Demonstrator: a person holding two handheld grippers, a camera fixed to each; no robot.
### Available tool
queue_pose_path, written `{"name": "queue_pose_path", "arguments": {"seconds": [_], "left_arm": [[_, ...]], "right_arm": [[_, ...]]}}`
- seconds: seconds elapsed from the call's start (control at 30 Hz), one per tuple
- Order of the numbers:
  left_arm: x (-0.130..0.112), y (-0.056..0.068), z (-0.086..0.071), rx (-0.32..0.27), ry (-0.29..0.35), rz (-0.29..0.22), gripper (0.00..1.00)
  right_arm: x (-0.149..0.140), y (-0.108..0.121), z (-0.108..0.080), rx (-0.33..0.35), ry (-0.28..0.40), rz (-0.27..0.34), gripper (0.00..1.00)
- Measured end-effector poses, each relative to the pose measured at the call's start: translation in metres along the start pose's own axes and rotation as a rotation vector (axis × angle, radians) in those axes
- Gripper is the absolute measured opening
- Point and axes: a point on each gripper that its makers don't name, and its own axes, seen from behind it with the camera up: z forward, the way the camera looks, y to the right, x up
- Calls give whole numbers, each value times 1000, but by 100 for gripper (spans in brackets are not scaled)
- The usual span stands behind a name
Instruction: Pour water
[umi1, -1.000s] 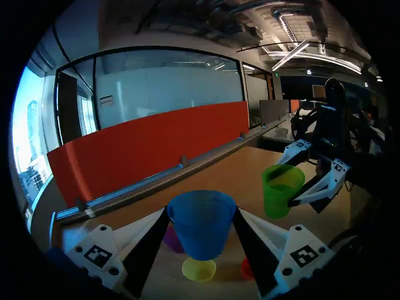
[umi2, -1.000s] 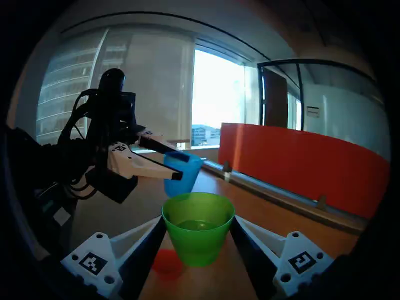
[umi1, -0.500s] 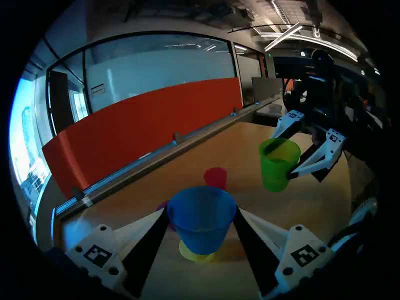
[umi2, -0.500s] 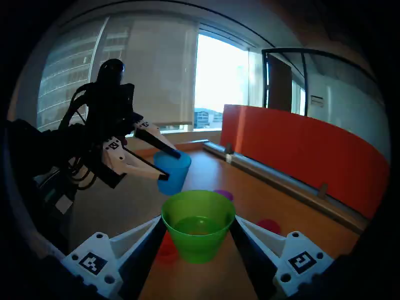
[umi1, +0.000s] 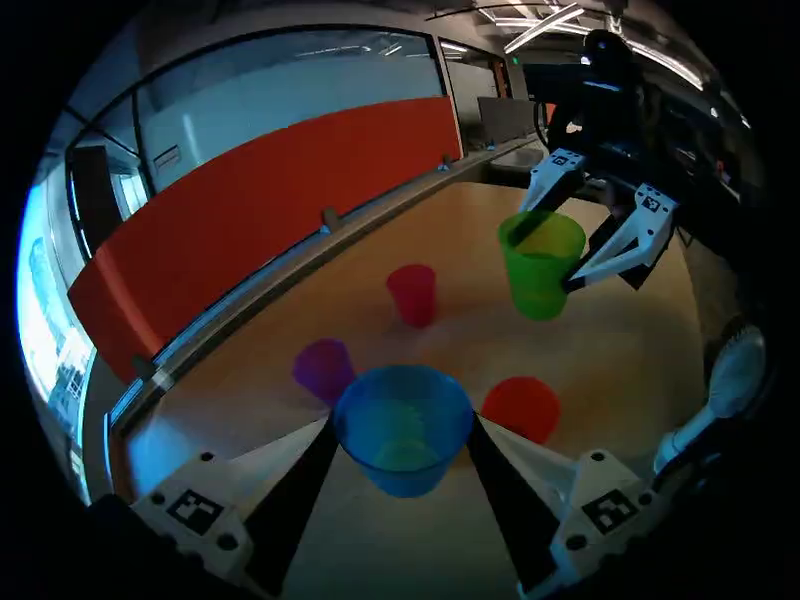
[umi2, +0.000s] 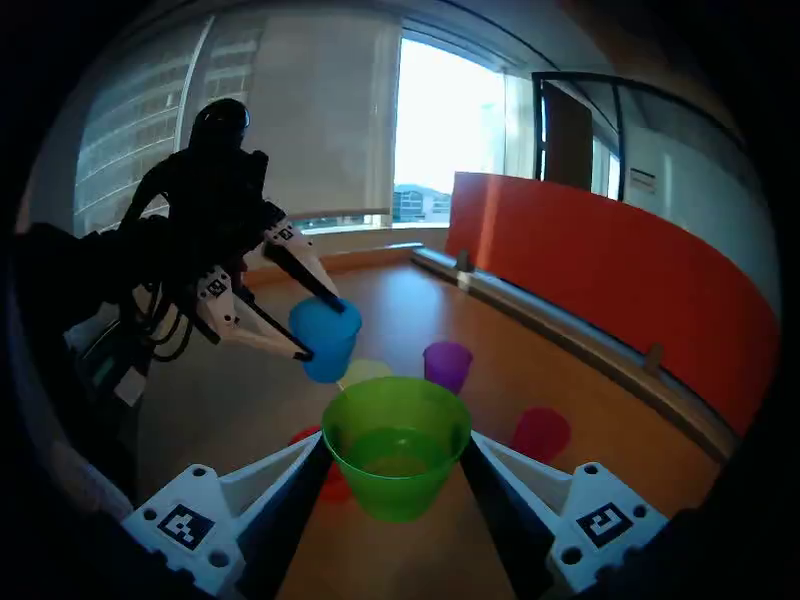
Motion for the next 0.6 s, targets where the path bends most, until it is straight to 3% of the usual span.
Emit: {"name": "queue_pose_path", "arguments": {"seconds": [0.3, 0.6], "left_arm": [[-22, 11, 6, -55, -80, 20, 89], [-30, 10, 11, -62, -104, 27, 89]], "right_arm": [[-15, 2, 7, 11, -59, 1, 90], [-17, 6, 12, 10, -75, -3, 90]]}}
